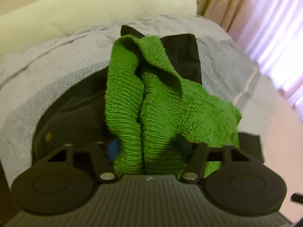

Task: Fold clothes
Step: 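Carry the green vest to the open bed area and drop it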

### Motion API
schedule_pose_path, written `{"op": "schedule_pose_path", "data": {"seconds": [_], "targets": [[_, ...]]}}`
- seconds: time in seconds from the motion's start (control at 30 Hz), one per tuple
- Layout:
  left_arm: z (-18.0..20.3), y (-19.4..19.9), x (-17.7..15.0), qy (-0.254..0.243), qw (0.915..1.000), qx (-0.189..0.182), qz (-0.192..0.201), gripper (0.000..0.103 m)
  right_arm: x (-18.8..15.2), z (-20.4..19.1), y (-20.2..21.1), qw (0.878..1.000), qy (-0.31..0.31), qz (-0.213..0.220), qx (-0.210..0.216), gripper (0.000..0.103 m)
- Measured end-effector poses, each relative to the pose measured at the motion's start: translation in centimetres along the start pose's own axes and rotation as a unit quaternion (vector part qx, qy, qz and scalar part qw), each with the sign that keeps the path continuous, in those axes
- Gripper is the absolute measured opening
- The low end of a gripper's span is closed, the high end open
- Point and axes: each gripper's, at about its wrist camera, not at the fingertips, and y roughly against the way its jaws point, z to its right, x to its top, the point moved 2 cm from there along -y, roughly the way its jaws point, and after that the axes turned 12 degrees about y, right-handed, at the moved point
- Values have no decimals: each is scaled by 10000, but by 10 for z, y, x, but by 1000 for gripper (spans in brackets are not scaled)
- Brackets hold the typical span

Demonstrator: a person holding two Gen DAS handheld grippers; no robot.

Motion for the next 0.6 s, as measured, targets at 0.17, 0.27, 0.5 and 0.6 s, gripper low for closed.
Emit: {"op": "schedule_pose_path", "data": {"seconds": [0.17, 0.27, 0.5, 0.6], "targets": [[16, 26, 1, -55, 9985, -538, 7, 13, -6, 5, 7, 10000, -6, 50, 53, 93], [28, 42, -3, 26, 9950, -992, -95, 11, -13, 15, 17, 9999, -91, 121, 49, 93], [97, 105, -39, -558, 9723, -2265, -118, 8, -45, 67, 58, 9969, -656, 403, -154, 93], [141, 141, -61, -896, 9546, -2839, -41, 7, -66, 98, 81, 9933, -973, 564, -277, 93]]}}
